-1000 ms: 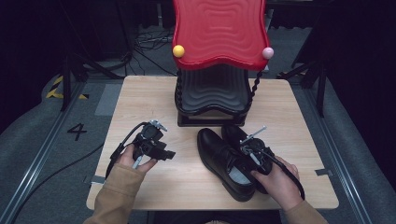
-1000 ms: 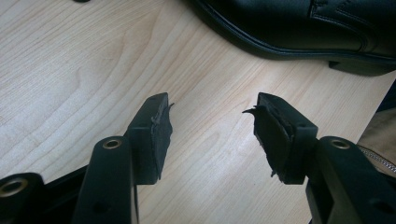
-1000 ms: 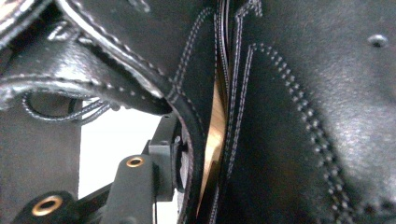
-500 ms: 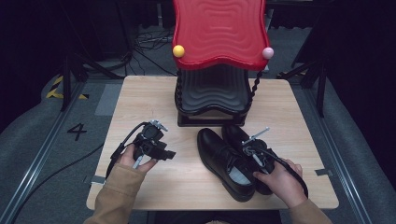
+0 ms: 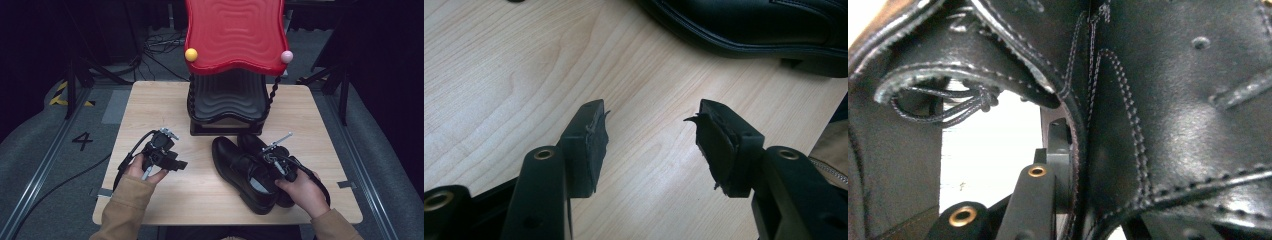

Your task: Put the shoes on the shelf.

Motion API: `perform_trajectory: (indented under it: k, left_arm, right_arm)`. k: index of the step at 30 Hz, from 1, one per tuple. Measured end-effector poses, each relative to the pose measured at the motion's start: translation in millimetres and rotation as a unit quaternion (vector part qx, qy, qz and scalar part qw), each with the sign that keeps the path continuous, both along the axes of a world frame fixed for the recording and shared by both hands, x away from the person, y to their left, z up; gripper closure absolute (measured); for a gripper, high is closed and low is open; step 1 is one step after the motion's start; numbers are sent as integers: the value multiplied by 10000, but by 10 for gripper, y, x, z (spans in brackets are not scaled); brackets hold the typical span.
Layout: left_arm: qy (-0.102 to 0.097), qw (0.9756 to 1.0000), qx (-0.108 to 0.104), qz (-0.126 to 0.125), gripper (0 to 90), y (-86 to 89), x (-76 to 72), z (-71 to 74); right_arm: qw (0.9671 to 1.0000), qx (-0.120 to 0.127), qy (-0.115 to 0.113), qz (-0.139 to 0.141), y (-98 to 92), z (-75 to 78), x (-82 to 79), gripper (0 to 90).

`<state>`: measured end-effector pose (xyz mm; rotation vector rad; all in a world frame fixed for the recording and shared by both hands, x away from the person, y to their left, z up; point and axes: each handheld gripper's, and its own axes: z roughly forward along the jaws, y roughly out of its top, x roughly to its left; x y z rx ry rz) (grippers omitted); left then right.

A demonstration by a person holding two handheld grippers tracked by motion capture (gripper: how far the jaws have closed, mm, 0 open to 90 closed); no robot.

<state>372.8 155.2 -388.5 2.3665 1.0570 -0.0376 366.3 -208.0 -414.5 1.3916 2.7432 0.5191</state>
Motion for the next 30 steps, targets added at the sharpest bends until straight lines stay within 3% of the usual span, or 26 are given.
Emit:
perform_trajectory:
  k: [4, 7, 12, 15, 22, 25, 30]
  left_arm:
    - [-39, 10000, -24, 31, 463, 20, -8, 20]
    - [-64, 10000, -35, 44, 464, 36, -19, 32]
    - [-75, 9999, -54, 71, 465, 61, -20, 35]
    - [-62, 9999, -50, 88, 464, 72, -15, 28]
    - [-72, 9999, -71, 114, 464, 79, -15, 29]
    - [-62, 9999, -90, 114, 464, 85, -13, 32]
    - [-79, 9998, -93, 133, 465, 98, -14, 44]
  right_arm:
    - [9999, 55, -119, -24, -21, 22, -3, 817]
    - [9996, -36, -289, 54, -23, 26, -30, 820]
    - [9996, 116, -234, 95, -64, 90, -49, 822]
    - [9994, 214, -258, 109, -101, 189, -76, 823]
    - [9991, 39, -329, 262, -136, 485, -208, 824]
    - [9990, 91, -337, 293, -160, 584, -243, 823]
    - [9987, 179, -331, 352, -213, 900, -270, 823]
